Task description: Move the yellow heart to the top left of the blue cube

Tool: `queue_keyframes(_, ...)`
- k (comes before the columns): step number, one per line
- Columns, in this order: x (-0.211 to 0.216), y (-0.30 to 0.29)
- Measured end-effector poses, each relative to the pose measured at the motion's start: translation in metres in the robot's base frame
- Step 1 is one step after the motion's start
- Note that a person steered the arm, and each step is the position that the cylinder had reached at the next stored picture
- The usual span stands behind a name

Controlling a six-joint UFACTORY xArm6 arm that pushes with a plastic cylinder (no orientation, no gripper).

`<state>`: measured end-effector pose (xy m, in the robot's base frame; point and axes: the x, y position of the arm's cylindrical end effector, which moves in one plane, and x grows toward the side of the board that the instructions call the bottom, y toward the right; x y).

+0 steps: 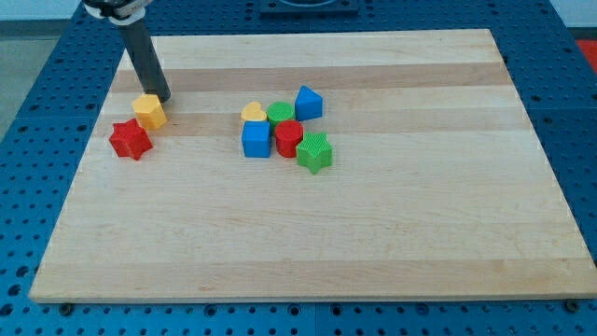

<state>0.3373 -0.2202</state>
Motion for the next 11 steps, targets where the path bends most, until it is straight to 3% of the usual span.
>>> queue_keyframes(2, -0.006, 0.024)
queue_keyframes(6, 0.023, 0.182)
queue_keyframes(8, 0.047, 0.185)
queue_keyframes(11, 0.049, 0.117)
